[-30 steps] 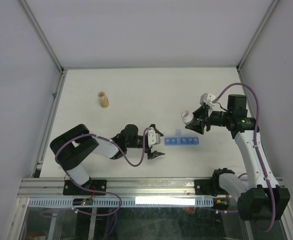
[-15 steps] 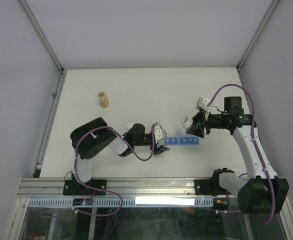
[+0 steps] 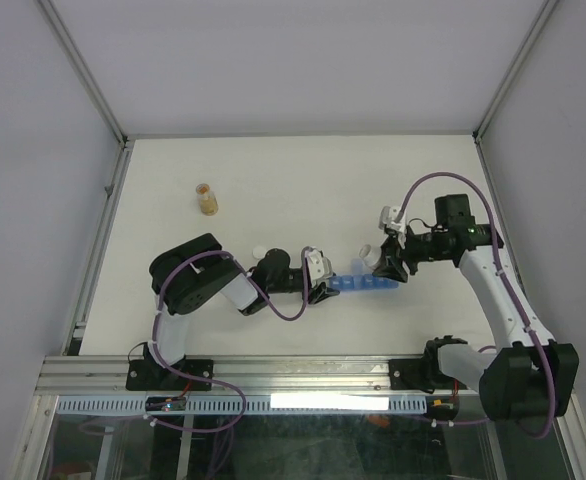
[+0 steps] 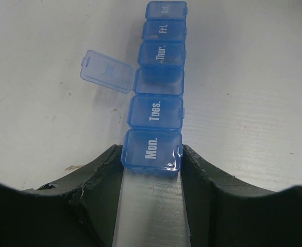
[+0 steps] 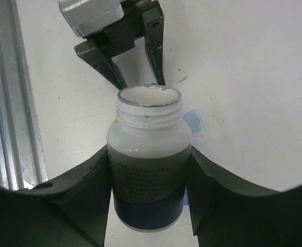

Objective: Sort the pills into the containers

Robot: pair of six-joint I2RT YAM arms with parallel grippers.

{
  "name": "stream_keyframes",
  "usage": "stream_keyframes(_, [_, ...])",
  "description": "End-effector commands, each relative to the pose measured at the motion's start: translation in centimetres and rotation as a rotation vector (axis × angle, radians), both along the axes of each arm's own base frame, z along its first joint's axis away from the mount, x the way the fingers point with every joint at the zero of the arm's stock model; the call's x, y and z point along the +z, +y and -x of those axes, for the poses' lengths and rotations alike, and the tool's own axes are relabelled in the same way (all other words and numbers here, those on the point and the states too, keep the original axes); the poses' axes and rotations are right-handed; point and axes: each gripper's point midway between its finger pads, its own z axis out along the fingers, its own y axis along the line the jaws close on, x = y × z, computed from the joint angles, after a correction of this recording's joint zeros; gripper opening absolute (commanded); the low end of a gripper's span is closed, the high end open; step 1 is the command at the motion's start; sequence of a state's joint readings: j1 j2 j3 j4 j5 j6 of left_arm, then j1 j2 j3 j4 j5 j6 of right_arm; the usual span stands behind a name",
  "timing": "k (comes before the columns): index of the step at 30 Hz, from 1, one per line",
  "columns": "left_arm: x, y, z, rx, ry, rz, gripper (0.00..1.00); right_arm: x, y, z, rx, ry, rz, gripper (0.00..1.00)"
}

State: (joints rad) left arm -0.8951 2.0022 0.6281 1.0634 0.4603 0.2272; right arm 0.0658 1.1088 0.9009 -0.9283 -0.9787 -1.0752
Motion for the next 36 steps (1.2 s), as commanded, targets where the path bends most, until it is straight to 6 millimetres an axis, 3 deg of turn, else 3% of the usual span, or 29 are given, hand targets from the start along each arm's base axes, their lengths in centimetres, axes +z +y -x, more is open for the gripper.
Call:
stream_keyframes(1, [1.9, -0.8, 0.6, -0.051, -0.042, 0.085, 0.46, -1.6, -0.9, 0.3, 0.032, -0.019, 0.128, 0.00])
stream_keyframes(7, [1.3, -0.9, 1.2, -0.077, -0.041, 0.082, 0.37, -3.4, -2.8, 0.8, 0.025, 0.061, 0.275, 0.00])
stream_keyframes(12, [1.5, -1.2, 1.7, -0.083, -0.051, 0.091, 0.37, -4.6, -3.8, 1.6, 0.043, 0.151, 0.364, 0.00])
stream_keyframes(18, [1.1, -1.2, 1.9, -0.080, -0.049, 0.081, 0.38, -6.2, -4.0, 2.1, 0.074, 0.223, 0.428, 0.00])
stream_keyframes(25, [1.7, -1.5, 2.0, -0.080, -0.050, 0.087, 0.47, -7.6, -4.5, 2.1, 0.090, 0.277, 0.513, 0.00])
stream_keyframes(36, [1.9, -1.6, 2.3, -0.071, -0.048, 0.088, 0.45, -8.8, -4.0, 1.9, 0.125, 0.347, 0.582, 0.00])
